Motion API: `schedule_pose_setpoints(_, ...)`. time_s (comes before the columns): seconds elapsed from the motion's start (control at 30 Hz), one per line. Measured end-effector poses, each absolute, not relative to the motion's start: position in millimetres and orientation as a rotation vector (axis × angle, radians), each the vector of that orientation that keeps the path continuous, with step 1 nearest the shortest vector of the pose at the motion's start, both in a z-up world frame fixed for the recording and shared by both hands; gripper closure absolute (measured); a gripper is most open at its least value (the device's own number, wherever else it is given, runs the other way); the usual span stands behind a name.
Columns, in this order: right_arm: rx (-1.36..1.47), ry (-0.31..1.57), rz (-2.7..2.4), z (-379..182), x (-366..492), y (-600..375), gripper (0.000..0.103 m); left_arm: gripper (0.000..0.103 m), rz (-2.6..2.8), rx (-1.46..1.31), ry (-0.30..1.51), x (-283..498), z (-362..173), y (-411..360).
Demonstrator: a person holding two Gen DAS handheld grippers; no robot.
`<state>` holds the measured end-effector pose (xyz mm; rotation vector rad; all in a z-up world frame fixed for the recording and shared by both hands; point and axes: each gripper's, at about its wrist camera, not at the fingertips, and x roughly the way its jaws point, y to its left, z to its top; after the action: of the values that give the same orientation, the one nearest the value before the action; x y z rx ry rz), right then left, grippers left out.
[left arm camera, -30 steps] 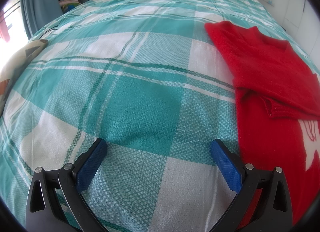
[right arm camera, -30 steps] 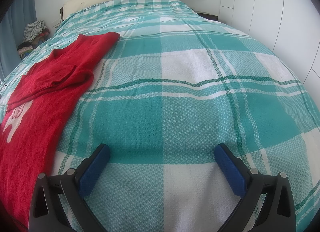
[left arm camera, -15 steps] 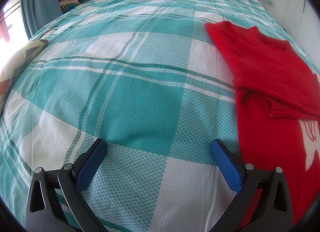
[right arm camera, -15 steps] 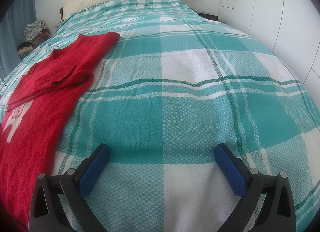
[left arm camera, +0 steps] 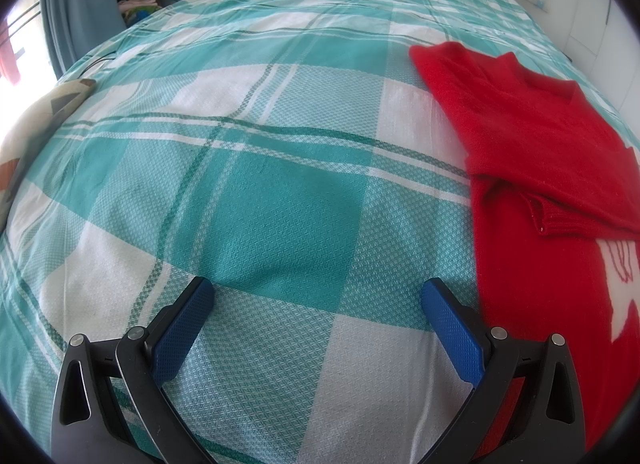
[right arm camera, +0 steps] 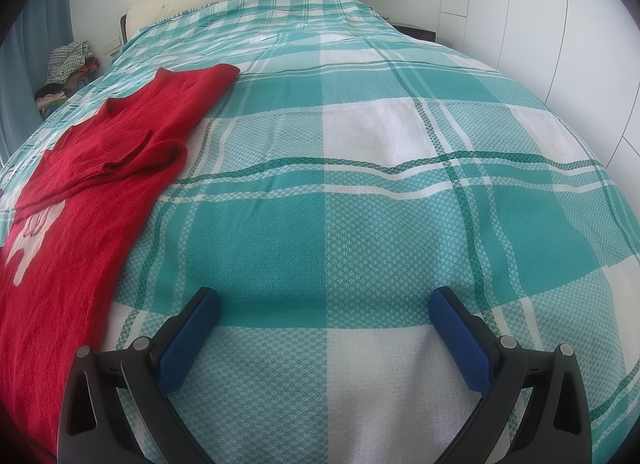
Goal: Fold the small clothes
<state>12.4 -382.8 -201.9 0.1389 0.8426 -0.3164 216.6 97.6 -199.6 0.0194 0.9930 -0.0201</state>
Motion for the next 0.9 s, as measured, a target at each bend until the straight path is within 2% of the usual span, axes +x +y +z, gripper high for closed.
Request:
schedule_pose_setpoints(0.7, 0.132, 0.841, -0.321, -201, 13, -382, 0.0, 0.0, -0.026, 0.007, 0.986, 216, -197, 101)
schedule_pose_setpoints(0.8, 0.119, 0.822, -0.334, -190, 7, -380, 0.001, 0.002, -0.07, -0.036, 0.96, 206, -180, 109)
schedule_pose_setpoints(0.9, 0.097, 0.731, -0.318, -146, -18, -375, 0.001, 0.002, -0.152, -0.05, 0.894, 175, -143, 119)
